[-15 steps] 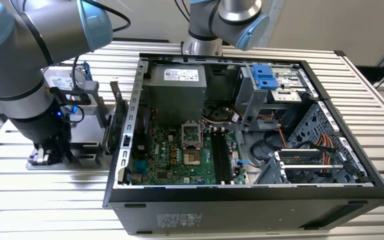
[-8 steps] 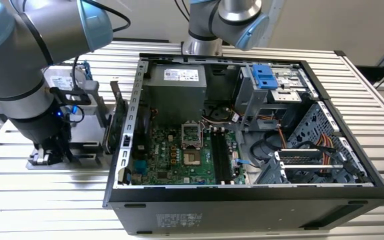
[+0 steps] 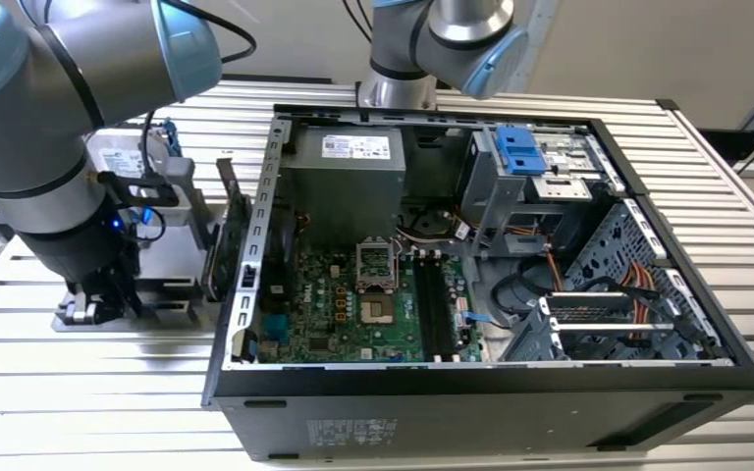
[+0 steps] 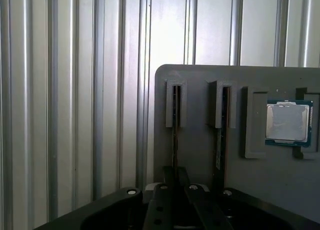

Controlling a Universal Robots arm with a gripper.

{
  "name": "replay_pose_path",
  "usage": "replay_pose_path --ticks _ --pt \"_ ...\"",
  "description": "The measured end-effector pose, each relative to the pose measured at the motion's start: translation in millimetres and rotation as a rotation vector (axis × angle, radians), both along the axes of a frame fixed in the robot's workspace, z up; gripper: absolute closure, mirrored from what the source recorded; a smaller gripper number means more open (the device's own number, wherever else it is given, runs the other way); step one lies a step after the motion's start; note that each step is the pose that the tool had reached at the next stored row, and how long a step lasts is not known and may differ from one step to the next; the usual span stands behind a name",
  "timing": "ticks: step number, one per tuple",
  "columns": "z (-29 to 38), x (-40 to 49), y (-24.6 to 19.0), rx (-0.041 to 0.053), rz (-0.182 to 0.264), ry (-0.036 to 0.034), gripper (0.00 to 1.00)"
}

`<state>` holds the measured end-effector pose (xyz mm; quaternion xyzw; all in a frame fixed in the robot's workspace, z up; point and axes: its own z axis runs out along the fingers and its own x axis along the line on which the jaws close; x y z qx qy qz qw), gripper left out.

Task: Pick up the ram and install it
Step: 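Pick up the ram and move it above insertion slot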

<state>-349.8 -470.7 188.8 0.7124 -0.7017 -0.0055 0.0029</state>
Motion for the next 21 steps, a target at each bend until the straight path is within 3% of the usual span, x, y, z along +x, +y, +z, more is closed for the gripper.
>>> replay_pose_path --ticks 21 --pt "6.4 0.0 0.0 -0.0001 0.000 0.0001 1.00"
